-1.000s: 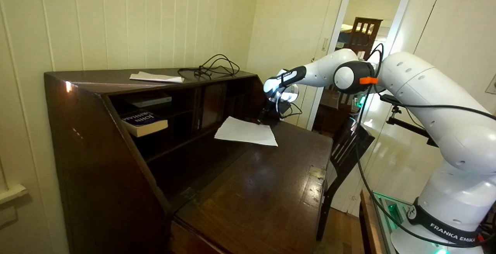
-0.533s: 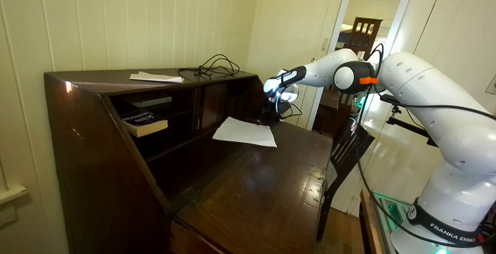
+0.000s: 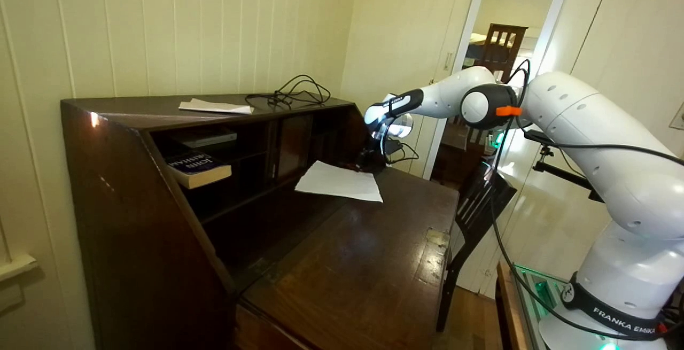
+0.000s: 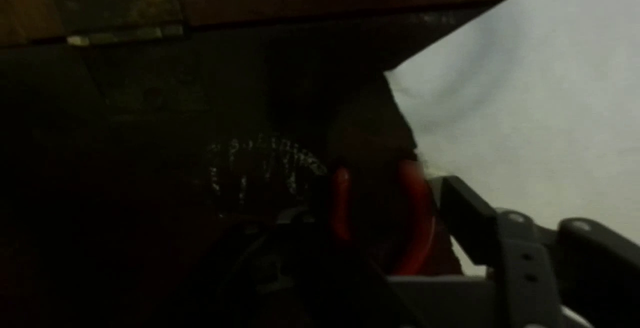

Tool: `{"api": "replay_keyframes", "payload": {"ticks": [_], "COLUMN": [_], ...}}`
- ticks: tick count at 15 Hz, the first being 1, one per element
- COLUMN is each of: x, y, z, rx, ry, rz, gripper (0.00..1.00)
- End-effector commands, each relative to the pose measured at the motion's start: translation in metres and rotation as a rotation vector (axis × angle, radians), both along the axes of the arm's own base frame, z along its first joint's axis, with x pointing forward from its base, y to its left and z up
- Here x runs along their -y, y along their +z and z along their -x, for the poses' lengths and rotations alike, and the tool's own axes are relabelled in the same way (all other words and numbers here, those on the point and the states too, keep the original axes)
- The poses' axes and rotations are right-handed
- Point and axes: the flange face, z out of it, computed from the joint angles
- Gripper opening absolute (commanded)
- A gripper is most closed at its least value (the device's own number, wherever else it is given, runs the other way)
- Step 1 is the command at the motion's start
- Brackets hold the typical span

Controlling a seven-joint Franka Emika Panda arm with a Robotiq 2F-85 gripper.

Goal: Put the red scissors on the top counter

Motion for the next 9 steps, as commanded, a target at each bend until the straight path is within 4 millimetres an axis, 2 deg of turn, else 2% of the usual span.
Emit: {"api": "replay_keyframes", "payload": {"ticks": [1,2,5,9], "x": [0.0011,0.0006,-0.0014,-0.0036], "y": [-0.0045,-0.0052,-0.0051,-0.0045], "z": [0.0004,0.0004,0.0006,-0.0001], "rx": [-0.018,-0.021,-0.033,-0.035], "ry": [-0.029,-0.032,-0.038,-0.047], "rz": [-0.040,-0.043,-0.056,-0.070], "gripper": [0.68,0.83,0.99,1.00]}}
